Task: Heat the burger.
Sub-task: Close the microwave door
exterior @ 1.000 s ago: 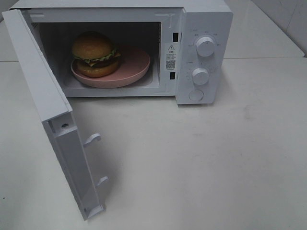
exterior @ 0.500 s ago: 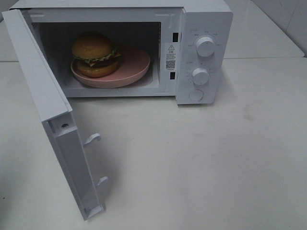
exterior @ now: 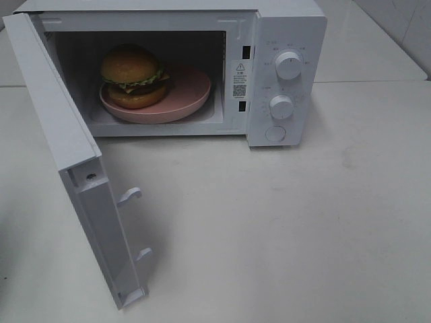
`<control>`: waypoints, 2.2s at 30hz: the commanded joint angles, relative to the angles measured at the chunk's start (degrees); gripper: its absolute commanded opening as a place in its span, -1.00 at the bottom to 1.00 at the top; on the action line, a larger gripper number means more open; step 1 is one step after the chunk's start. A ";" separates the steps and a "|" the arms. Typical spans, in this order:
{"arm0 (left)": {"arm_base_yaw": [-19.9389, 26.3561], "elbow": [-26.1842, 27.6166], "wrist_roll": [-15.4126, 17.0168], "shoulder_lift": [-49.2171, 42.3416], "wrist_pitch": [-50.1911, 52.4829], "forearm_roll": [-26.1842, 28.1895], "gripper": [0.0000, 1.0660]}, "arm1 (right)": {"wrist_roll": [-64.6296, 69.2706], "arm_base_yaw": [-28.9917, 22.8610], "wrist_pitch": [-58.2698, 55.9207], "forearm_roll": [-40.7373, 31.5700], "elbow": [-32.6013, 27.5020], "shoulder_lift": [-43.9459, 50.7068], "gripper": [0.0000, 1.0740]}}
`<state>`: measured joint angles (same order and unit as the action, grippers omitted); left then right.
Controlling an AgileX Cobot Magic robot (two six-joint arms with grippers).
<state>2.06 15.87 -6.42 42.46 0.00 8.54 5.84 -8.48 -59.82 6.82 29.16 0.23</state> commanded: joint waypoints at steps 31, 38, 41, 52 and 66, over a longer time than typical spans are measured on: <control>-0.29 -5.39 19.08 35.81 58.38 -34.15 -1.00 | 0.46 0.46 0.29 -0.06 0.00 1.60 0.37; -3.38 -4.98 20.00 38.45 61.02 -31.05 -1.00 | 0.46 0.46 0.29 -0.06 0.00 1.60 0.37; -6.82 -4.98 16.62 39.65 60.91 -27.67 -1.00 | 0.46 0.46 0.29 -0.06 0.00 1.60 0.37; -18.22 -4.47 12.61 45.78 61.48 -15.13 -1.00 | 0.46 0.46 0.29 -0.06 0.00 1.60 0.37; -27.50 -2.52 12.38 51.45 65.32 -2.69 -1.00 | 0.46 0.46 0.29 -0.06 0.00 1.60 0.37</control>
<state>-25.04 12.83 6.13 94.02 63.88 5.10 5.84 -8.48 -59.82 6.82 29.16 0.23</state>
